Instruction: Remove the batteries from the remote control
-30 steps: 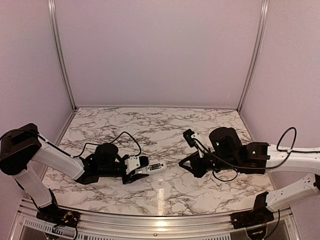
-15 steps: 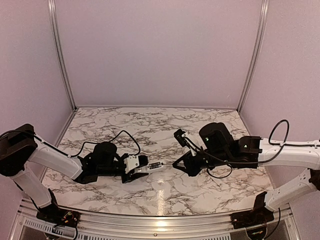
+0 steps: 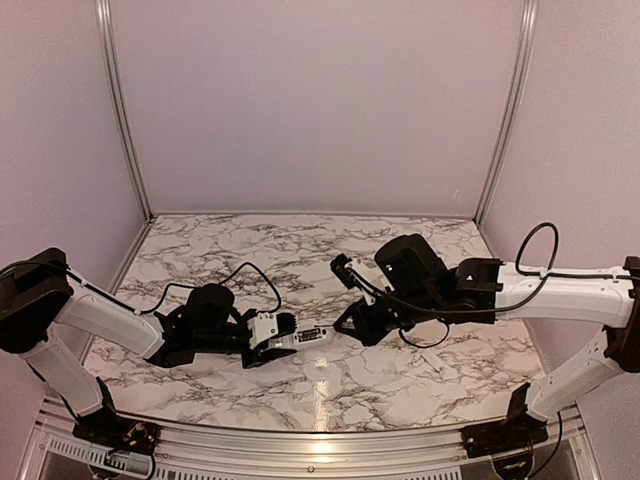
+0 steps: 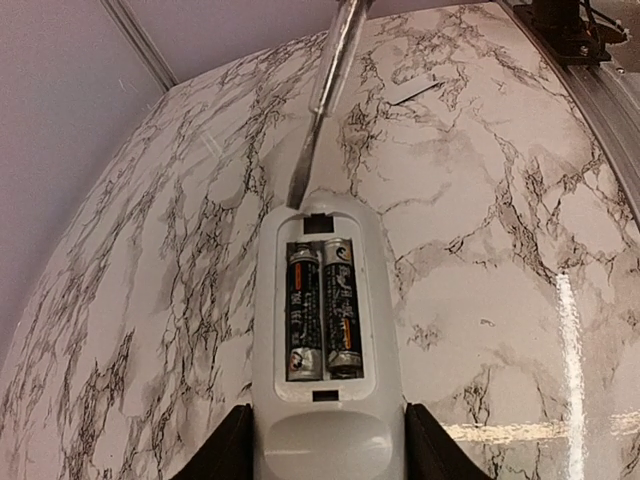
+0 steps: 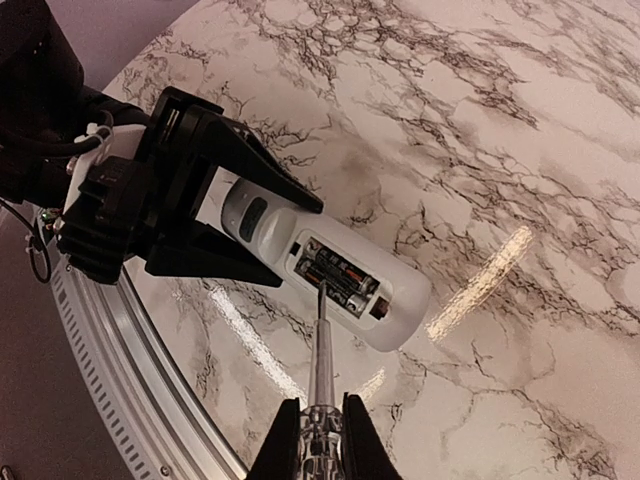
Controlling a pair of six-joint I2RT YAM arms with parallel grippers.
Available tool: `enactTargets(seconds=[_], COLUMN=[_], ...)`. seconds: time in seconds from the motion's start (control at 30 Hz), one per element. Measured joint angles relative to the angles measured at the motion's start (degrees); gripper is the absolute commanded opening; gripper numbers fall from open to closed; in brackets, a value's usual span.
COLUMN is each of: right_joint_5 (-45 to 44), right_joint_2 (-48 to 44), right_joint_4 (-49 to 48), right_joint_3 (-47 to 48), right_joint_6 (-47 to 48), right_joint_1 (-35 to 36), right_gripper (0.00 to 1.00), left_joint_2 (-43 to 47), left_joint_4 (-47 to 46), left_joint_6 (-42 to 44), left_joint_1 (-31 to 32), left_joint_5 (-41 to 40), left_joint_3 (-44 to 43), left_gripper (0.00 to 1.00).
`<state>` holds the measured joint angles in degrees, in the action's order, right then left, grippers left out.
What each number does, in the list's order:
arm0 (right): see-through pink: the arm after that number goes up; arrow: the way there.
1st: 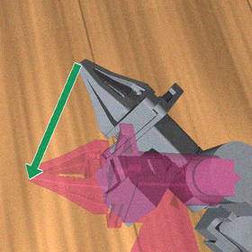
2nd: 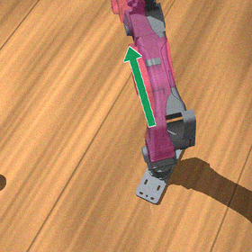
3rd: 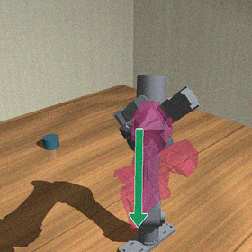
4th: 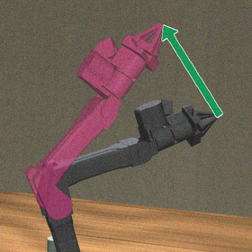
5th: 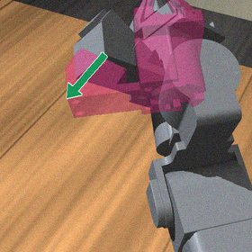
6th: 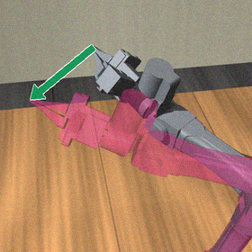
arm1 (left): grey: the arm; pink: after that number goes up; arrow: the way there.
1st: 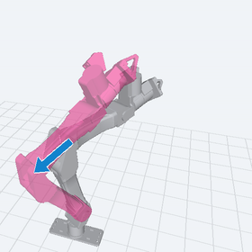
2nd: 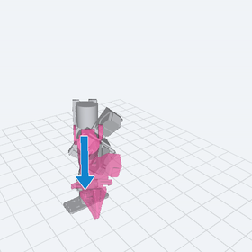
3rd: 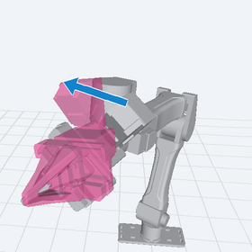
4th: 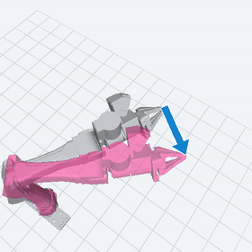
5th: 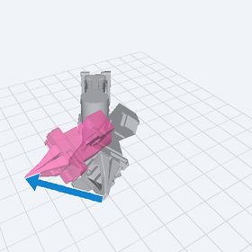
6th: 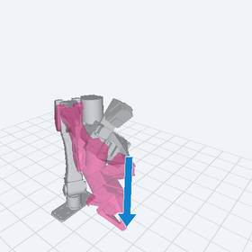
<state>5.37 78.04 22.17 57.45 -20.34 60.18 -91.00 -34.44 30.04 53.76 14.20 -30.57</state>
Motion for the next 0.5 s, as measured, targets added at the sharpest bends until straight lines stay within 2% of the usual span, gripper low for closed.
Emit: enactTargets(seconds=[0.5], right_joint_5=[-0.33], right_joint_2=[2.75], right_joint_4=[3.93], right_joint_3=[1.95], right_joint_6=[0.92], right_joint_1=[0.0], right_gripper=[0.0], left_joint_2=[0.0], left_joint_4=[-0.02], left_joint_6=[-0.61], left_joint_1=[0.09], left_joint_5=[1.33], left_joint_3=[0.0], left_gripper=[0.0])
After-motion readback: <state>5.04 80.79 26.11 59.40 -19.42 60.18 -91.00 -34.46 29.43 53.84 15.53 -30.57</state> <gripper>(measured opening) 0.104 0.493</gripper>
